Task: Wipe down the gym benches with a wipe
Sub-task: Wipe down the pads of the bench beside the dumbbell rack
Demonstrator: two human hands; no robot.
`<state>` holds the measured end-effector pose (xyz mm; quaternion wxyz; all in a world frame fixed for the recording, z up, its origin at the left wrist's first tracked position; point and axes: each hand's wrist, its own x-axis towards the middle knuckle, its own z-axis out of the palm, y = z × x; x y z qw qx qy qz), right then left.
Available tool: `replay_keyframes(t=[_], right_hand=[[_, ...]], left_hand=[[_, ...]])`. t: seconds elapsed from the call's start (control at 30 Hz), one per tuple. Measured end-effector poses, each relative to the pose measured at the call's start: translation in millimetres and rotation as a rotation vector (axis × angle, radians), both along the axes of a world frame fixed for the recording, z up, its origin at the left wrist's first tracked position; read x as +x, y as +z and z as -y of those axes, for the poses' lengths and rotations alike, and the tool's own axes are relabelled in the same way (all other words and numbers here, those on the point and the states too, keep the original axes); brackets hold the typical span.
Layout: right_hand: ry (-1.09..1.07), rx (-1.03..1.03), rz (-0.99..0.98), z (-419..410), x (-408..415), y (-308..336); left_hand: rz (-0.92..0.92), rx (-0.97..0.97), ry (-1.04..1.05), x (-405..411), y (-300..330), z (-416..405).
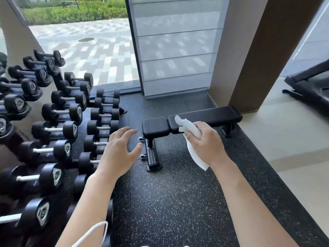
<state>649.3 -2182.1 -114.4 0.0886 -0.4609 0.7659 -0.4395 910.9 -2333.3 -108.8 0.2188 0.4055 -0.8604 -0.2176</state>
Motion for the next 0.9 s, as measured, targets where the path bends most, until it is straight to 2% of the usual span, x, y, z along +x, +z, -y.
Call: replay_keyframes(t=[0.27,0.47,0.9], right_hand=[[-0.041,-0.036,0.068,37,-67,1],[-0.073,-0.020,0.061,92,-112,-6],[-0.069,0.043,0.032,343,-168,10]], left_hand=[[-0.003,0.008,-0.065,-89,1,53],[-0.035,0.057,-0.100,-142,-15,126],[-0.095,0.087,-0.103,-199,-22,384]])
